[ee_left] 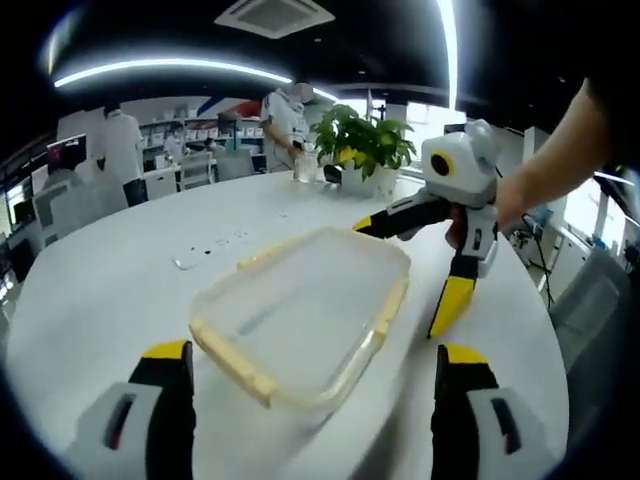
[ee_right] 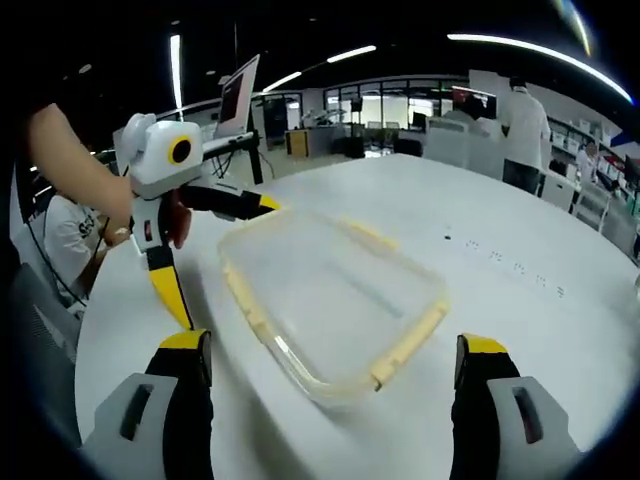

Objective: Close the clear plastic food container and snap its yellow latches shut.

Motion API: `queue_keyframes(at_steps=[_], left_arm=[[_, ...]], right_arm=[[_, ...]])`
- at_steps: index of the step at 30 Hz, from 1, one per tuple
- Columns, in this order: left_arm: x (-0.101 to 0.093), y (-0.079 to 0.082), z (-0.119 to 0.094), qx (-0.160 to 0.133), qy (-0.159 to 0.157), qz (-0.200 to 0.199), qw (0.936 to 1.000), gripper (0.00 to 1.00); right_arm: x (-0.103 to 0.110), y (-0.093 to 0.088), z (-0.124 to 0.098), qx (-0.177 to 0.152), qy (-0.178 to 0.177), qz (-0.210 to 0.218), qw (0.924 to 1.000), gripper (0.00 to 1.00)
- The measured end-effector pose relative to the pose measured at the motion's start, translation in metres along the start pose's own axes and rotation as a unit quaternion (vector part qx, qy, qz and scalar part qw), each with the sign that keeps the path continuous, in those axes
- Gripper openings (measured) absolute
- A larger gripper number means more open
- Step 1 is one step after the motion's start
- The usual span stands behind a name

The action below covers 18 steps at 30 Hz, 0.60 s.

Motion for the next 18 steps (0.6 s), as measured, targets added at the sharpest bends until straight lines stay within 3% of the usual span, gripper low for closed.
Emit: queue_keyframes(at_steps=[18], left_arm=[[-0.007,-0.010,-0.022,-0.009,0.020,-0.049,0.9986,0.94]], right_arm=[[0.010,-0.011,-0.032,-0.016,-0.029,0.039,0.9987,0.97]])
Point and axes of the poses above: the point that each gripper's makers call its tool centre point, and the gripper's own axes: z roughly forward along the fingers, x roughly to its left, y roughly out of its top, the point moved 9 cm from there along -z, roughly backward along the fingers, and after that the axes turned 5 degrees about x, right-handed, at the moved point
